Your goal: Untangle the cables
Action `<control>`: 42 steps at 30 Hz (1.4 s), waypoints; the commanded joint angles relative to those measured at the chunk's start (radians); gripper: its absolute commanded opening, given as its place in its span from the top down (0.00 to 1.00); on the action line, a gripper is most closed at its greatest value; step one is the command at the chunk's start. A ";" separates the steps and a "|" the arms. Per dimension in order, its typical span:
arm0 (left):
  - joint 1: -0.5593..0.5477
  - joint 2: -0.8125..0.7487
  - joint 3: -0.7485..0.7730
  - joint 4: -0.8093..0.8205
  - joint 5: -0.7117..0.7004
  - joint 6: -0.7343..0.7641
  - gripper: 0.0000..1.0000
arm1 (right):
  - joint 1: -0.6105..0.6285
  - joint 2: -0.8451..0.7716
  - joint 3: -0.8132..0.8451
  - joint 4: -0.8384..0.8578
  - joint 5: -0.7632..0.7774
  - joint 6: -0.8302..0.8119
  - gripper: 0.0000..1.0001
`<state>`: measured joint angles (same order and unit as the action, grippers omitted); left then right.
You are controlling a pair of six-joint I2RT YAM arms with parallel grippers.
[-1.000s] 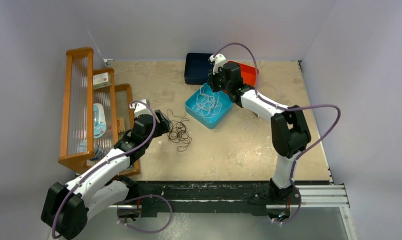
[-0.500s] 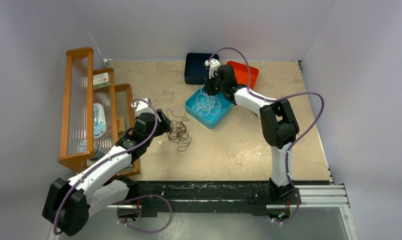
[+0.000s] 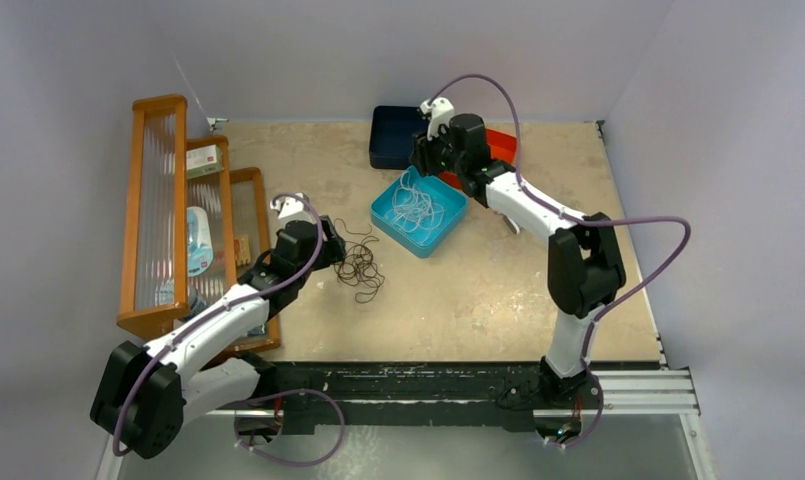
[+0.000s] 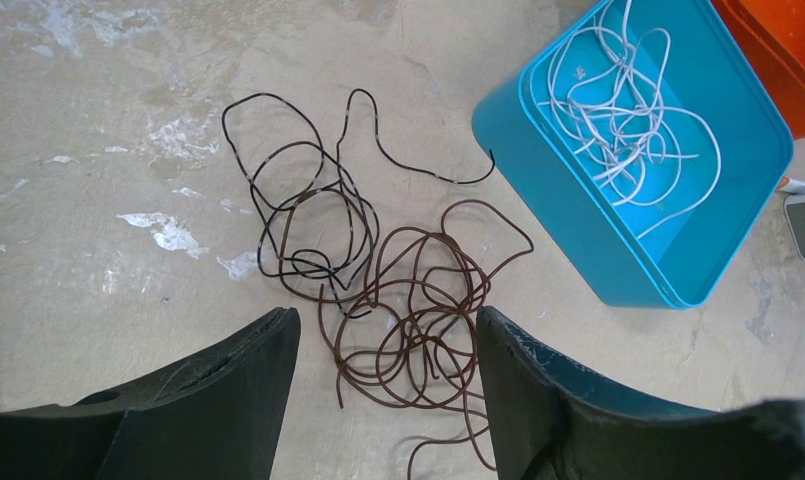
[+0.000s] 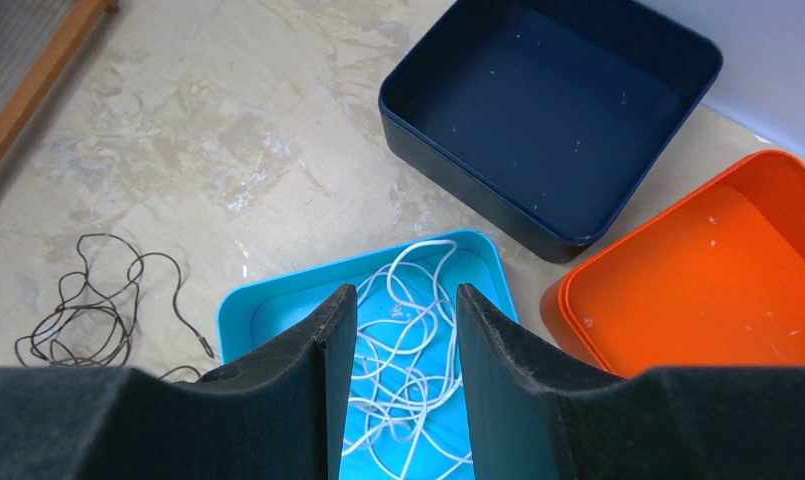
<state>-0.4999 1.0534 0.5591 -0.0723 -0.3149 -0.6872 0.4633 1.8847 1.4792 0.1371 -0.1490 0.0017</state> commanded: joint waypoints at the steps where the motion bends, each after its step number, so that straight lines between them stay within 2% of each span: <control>1: 0.003 0.020 0.055 0.054 0.025 0.020 0.35 | -0.005 -0.071 -0.028 -0.019 -0.007 0.012 0.56; 8: 0.003 0.068 0.070 0.064 0.050 0.020 0.35 | -0.005 -0.167 -0.161 0.005 -0.086 0.086 0.56; 13: 0.002 0.131 0.085 0.101 0.109 0.024 0.35 | -0.004 -0.248 -0.308 0.143 -0.147 0.190 0.56; 19: 0.002 0.224 0.160 0.116 0.167 0.118 0.37 | -0.004 -0.338 -0.474 0.267 -0.150 0.280 0.56; 25: 0.001 0.366 0.266 0.068 0.135 0.251 0.45 | -0.003 -0.371 -0.525 0.257 -0.183 0.265 0.56; 29: 0.001 0.423 0.307 0.052 0.178 0.322 0.48 | -0.003 -0.378 -0.544 0.242 -0.219 0.254 0.56; 36: 0.000 0.457 0.317 0.067 0.266 0.364 0.48 | -0.003 -0.380 -0.566 0.242 -0.240 0.247 0.56; 42: 0.000 0.522 0.335 0.069 0.252 0.374 0.50 | -0.003 -0.379 -0.570 0.249 -0.244 0.244 0.56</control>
<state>-0.4999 1.5452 0.8505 -0.0322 -0.0814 -0.3466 0.4633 1.5398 0.9131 0.3454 -0.3618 0.2531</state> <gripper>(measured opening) 0.508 0.439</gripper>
